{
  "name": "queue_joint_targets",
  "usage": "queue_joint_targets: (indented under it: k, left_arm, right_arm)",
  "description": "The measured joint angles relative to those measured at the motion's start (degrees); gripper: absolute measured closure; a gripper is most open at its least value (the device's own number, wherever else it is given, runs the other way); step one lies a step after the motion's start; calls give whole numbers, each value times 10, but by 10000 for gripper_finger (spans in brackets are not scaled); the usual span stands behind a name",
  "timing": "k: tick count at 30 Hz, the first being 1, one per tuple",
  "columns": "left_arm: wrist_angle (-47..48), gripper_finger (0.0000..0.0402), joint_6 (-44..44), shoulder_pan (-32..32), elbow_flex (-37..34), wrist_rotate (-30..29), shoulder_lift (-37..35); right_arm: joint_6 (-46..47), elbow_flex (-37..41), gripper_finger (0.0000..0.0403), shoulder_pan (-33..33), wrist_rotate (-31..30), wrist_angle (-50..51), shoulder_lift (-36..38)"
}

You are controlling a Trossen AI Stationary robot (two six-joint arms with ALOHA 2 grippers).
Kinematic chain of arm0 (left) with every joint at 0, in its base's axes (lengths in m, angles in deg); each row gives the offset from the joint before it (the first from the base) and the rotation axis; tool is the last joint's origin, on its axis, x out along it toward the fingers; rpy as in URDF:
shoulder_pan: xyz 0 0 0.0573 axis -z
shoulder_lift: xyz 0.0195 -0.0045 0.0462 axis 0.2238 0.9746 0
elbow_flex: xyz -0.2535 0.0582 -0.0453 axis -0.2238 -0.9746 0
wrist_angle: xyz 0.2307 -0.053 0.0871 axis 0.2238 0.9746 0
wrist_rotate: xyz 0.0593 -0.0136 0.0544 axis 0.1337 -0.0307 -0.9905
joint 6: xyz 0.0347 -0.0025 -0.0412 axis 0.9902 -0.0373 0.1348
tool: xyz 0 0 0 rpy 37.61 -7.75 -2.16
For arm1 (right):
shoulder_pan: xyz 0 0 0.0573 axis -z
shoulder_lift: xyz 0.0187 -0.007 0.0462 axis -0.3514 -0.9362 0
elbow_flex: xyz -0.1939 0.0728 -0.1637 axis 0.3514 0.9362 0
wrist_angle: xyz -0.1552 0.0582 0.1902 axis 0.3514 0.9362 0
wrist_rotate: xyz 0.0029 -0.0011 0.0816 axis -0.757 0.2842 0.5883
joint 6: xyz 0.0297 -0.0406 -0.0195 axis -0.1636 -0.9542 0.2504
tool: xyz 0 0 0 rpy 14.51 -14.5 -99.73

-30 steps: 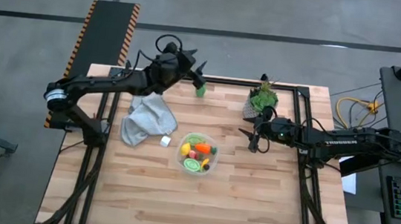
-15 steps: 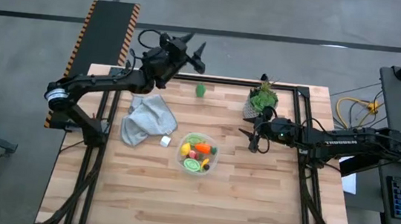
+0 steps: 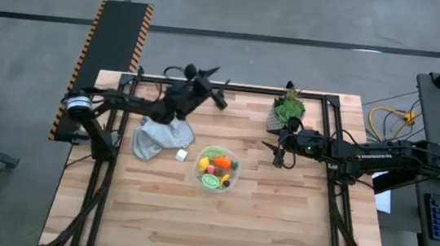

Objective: Pick and placing Produce into tupperware
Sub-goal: Put the green corn into the transparent bin

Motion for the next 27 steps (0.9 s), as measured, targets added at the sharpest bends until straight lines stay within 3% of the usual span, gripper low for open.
queue_joint_targets:
  k: [3, 7, 17, 27]
  left_arm:
    - [-88, 157, -17, 5, -46, -39, 15]
    - [-91, 157, -32, 8, -68, -94, 45]
    - [-92, 157, -178, -4, -51, -97, 118]
    - [6, 157, -270, -4, -52, -94, 136]
  right_arm:
    - [-2, 0, 193, 0, 0, 0, 0]
    - [-9, 0, 193, 0, 0, 0, 0]
    - [-9, 0, 193, 0, 0, 0, 0]
    - [-9, 0, 193, 0, 0, 0, 0]
